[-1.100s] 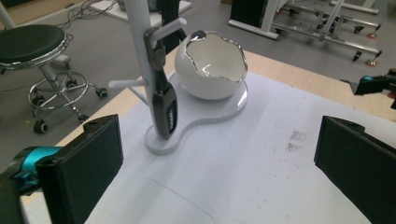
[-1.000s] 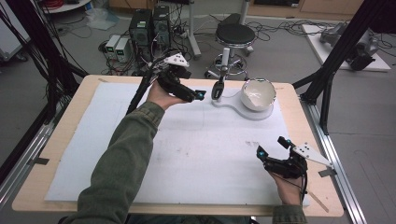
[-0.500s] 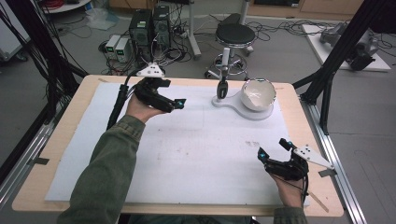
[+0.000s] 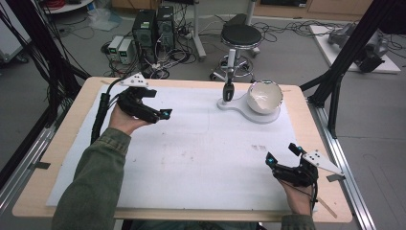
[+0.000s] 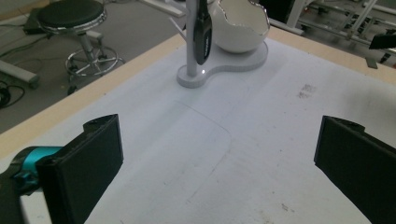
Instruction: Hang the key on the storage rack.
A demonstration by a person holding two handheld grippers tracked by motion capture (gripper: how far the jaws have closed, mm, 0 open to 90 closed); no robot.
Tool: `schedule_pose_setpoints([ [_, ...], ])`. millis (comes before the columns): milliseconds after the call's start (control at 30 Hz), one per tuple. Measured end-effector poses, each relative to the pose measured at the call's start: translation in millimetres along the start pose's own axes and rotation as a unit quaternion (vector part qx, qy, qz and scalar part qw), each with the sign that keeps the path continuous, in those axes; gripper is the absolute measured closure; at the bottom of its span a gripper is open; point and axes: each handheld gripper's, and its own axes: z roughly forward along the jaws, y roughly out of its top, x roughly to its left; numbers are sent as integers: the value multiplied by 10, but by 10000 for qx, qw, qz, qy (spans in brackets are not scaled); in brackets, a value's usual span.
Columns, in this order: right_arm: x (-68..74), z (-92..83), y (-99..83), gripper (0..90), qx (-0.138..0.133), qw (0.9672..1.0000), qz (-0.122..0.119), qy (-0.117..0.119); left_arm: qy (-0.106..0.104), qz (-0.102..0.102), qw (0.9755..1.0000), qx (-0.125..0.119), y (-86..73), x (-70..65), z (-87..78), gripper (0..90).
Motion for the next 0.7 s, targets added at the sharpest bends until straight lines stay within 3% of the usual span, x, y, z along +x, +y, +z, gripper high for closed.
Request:
schedule_pose_setpoints([
  [333, 3, 22, -6, 4, 10, 10000, -9, 27, 275, -103, 9996, -45, -111, 46, -215, 17],
  [700, 28, 100, -1, 4, 70, 9999, -13, 75, 622, -501, 9968, -95, -593, 182, -509, 17],
])
